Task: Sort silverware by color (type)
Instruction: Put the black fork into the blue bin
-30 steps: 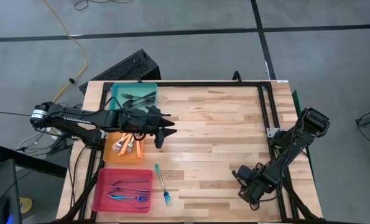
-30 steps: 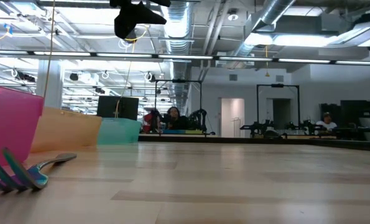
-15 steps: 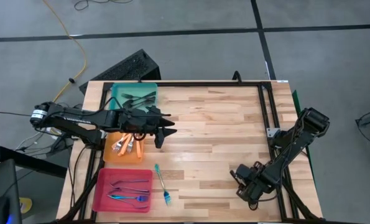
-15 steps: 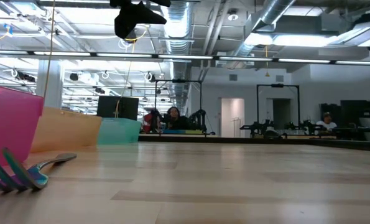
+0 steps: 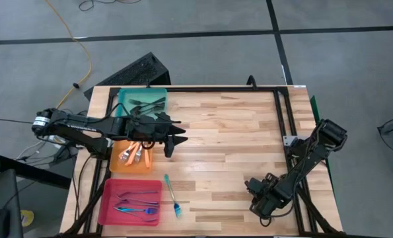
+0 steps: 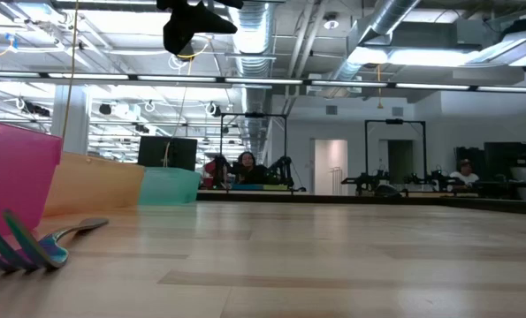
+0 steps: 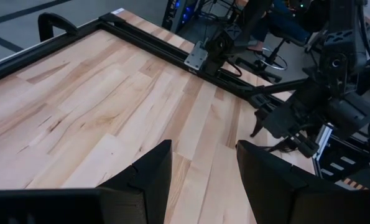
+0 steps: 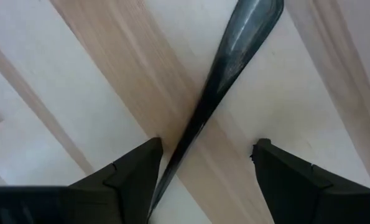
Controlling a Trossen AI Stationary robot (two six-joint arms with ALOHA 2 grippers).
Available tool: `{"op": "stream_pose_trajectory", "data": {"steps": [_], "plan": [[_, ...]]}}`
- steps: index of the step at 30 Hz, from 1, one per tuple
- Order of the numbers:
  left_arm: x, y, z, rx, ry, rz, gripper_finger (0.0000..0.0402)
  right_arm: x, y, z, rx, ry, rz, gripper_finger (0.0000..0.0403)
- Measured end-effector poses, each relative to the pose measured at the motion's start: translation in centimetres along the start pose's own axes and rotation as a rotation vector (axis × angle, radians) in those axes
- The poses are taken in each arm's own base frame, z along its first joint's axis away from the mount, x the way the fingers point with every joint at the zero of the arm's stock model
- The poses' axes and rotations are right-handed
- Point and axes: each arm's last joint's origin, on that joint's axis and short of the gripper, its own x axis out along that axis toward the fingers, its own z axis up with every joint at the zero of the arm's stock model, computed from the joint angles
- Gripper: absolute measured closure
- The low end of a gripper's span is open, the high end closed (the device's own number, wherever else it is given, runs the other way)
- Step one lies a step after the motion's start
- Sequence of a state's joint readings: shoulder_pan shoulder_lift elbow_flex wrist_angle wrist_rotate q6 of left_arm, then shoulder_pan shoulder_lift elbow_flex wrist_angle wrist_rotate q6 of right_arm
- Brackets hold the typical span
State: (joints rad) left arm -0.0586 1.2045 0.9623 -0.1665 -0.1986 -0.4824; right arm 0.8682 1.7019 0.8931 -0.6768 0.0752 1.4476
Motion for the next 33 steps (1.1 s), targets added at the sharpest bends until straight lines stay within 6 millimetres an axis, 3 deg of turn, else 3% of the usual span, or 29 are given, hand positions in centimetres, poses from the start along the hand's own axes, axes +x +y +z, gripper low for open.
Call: {"op": "stream_pose_trajectory", "data": {"steps": [5,14,20,26,30,33], "plan": [[0.0,0.0,0.0,0.0,-0.001,0.0,0.0237,-0.2,-0.2,0.0,0.058,0.015,-0.01,0.0181],[0.0,0.0,0.0,-0.001,-0.009,0.016,0.0237,-0.2,-0.4,0.5,-0.001,-0.01,-0.025,0.0378],[0.0,0.0,0.0,0.007,-0.011,0.015,0.0237,-1.0,-1.5,2.3,-0.035,-0.221,-0.097,0.0382],[0.0,-1.2,1.3,0.105,-0.164,-0.072,0.0237,-5.7,-3.7,5.8,-0.021,-0.652,-0.136,0.0382],[0.6,-2.6,1.7,0.239,-0.254,-0.222,0.0237,-10.2,-4.6,7.7,-0.021,-1.046,-0.149,0.0382],[1.6,-3.4,1.8,0.292,-0.306,-0.353,0.0237,-13.6,-4.8,8.4,-0.041,-1.211,-0.138,0.0382]]}}
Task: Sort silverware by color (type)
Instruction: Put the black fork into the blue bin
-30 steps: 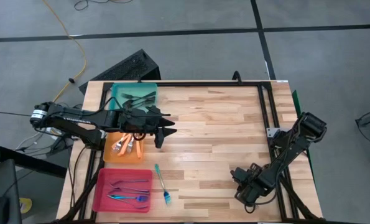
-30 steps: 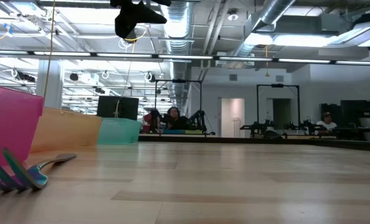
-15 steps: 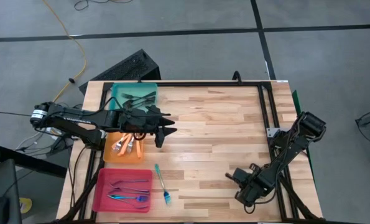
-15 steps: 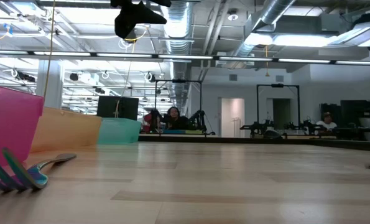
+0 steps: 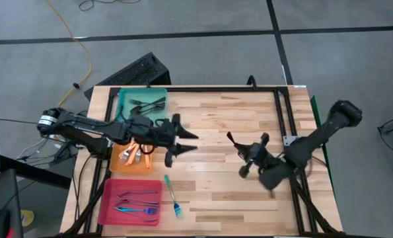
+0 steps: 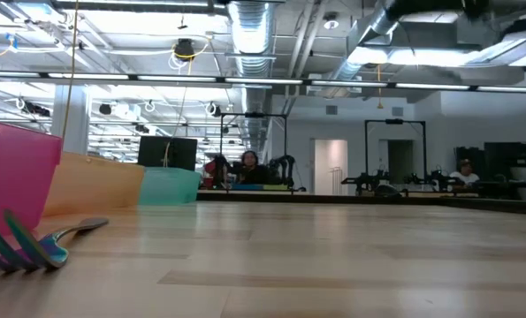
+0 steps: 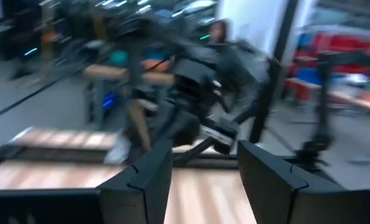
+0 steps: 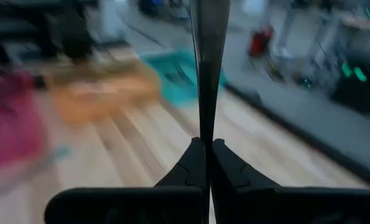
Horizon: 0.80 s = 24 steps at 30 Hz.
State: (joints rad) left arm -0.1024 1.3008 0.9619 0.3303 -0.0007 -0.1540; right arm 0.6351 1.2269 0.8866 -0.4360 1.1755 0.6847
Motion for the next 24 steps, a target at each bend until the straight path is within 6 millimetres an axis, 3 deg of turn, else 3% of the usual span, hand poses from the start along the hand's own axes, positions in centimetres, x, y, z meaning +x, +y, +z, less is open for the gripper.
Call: {"op": "stream_pose_trajectory", "data": {"steps": [5,11,15,24], "plan": [[2.7,-0.1,-1.3,0.055,-0.097,-0.151,0.0237,0.0,0.3,3.6,-0.067,-0.177,0.14,0.0382],[4.7,1.2,-2.9,0.011,-0.168,-0.181,0.0237,0.9,0.8,4.9,-0.141,-0.347,0.344,0.0382],[5.4,2.0,-3.7,-0.03,-0.168,-0.187,0.0237,1.7,1.3,5.0,-0.15,-0.432,0.384,0.0382],[5.7,2.3,-4.0,-0.025,-0.181,-0.175,0.0237,5.0,2.4,3.6,-0.147,-0.401,0.385,0.0382]]}}
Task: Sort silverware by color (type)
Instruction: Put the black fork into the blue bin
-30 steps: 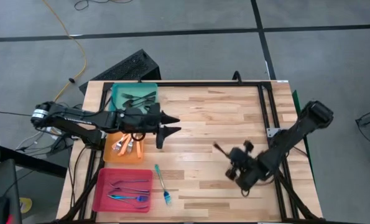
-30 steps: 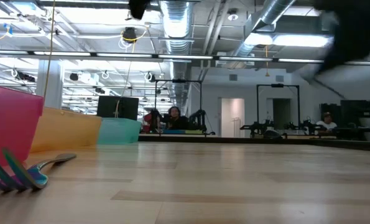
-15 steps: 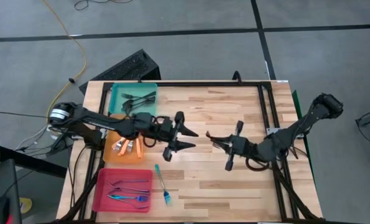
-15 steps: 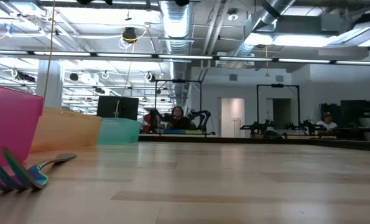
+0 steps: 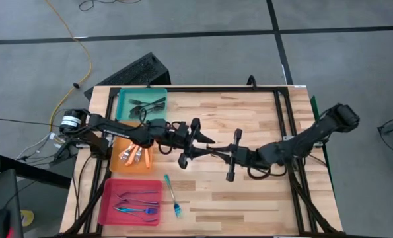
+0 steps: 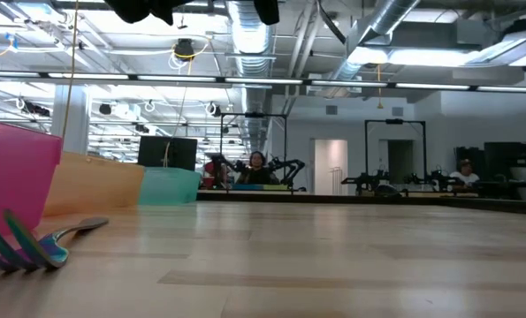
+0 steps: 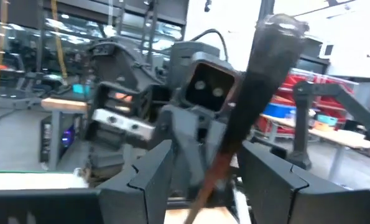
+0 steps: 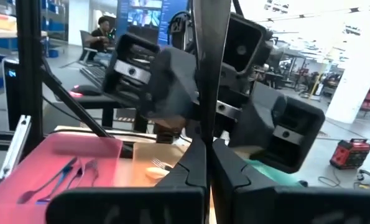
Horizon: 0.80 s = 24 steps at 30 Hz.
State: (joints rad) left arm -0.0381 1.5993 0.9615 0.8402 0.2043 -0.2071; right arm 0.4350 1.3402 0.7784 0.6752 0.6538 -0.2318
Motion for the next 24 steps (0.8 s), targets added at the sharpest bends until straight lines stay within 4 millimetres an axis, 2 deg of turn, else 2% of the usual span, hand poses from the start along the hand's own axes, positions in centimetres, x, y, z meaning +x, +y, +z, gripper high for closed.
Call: {"op": "stream_pose_trajectory", "data": {"steps": [6,9,14,17,24], "plan": [[0.0,0.0,-0.2,0.008,0.016,0.003,0.0237,0.6,-0.8,0.1,0.013,-0.025,0.009,0.0382],[0.0,0.1,-0.2,0.024,0.021,0.015,0.025,0.8,-1.1,0.0,0.037,-0.028,0.035,0.0382],[0.0,0.1,-0.3,0.049,0.035,0.016,0.0318,0.9,-1.1,-0.1,0.049,-0.019,0.048,0.0382],[0.0,0.1,-0.3,0.058,0.03,0.021,0.0358,0.9,-1.1,-0.1,0.052,-0.02,0.04,0.0368],[0.0,0.2,-0.3,0.064,0.027,0.053,0.0358,1.0,-1.3,-0.3,0.046,-0.002,0.036,0.0349]]}}
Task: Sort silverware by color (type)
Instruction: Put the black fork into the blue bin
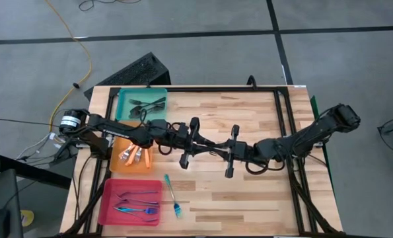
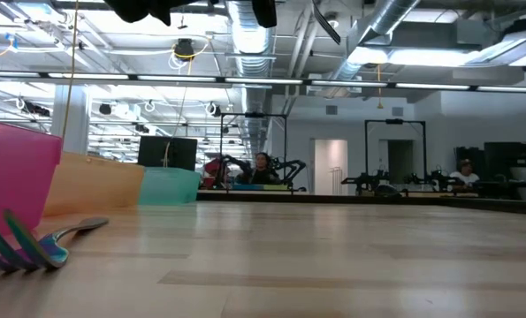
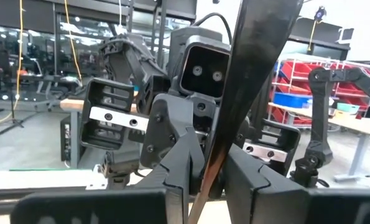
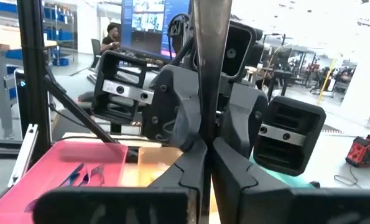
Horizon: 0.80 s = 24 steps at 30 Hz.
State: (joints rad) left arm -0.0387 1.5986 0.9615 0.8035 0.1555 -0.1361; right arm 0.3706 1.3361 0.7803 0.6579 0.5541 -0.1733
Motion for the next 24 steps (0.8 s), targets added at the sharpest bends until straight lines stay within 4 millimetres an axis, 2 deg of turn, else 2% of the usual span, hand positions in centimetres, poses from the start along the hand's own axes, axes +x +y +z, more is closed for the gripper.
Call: {"op": "stream_pose_trajectory", "data": {"steps": [9,11,14,20,24], "plan": [[-0.11,0.31,0.05,-0.001,0.009,0.051,0.0359,-0.55,-0.35,0.01,-0.02,0.067,0.021,0.0335],[-0.15,0.53,-0.01,-0.007,0.017,0.068,0.0373,-0.59,-0.38,-0.17,-0.015,0.087,0.023,0.0322],[-0.18,0.6,-0.14,-0.009,0.03,0.083,0.039,-0.55,-0.45,-0.36,-0.015,0.103,0.026,0.0293],[-0.19,0.65,-0.16,-0.01,0.033,0.091,0.0391,-0.49,-0.53,-0.48,-0.004,0.111,0.033,0.0212],[-0.23,0.79,-0.33,-0.01,0.051,0.129,0.0391,-0.48,-0.57,-0.83,-0.011,0.142,0.035,0.0171]]}}
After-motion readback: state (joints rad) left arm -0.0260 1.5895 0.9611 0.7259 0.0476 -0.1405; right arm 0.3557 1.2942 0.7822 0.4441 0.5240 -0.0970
